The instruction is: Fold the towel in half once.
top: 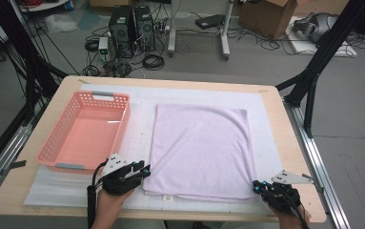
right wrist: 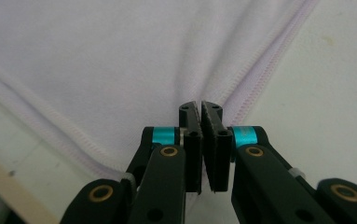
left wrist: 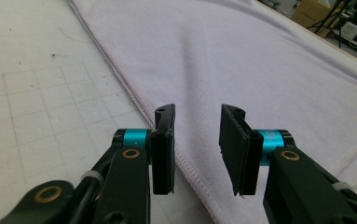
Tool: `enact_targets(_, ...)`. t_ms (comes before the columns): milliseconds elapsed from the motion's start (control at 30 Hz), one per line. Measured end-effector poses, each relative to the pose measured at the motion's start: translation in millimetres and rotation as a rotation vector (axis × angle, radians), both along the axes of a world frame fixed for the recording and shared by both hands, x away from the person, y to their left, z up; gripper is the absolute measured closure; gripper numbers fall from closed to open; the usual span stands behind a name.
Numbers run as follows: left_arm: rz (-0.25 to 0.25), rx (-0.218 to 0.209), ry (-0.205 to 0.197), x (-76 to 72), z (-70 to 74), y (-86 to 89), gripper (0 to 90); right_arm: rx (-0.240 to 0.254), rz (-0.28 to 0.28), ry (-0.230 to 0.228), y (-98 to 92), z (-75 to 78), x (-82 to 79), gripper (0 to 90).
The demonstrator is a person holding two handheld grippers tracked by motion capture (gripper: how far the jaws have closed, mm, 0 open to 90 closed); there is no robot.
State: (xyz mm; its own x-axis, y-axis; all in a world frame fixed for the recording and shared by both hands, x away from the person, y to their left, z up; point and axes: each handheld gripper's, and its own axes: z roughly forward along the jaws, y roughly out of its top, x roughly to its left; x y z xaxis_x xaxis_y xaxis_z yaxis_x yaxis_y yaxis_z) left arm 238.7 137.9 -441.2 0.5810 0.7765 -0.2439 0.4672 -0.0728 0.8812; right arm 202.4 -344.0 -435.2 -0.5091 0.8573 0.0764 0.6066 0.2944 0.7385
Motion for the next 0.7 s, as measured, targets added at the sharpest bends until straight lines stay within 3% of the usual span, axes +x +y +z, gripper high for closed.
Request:
enact_targets(100,-0.003,0.001,0.012,-0.6,-0.7,0.7,66.3,0.014,-0.013,0.003,-6.4,7.2,-7.4,87.4)
enact_targets(233,0.000,0.003,0.027,-1.6,-1.5,1.1,66.7,-0.072,-0.025,0.042,-5.0,6.9,-12.9,87.4)
enact_targets(700,-0.032,0.072,0.124,-7.4,-9.3,-9.1,66.2,-0.047,-0.006,0.019,-4.2,0.1,-9.4,85.2)
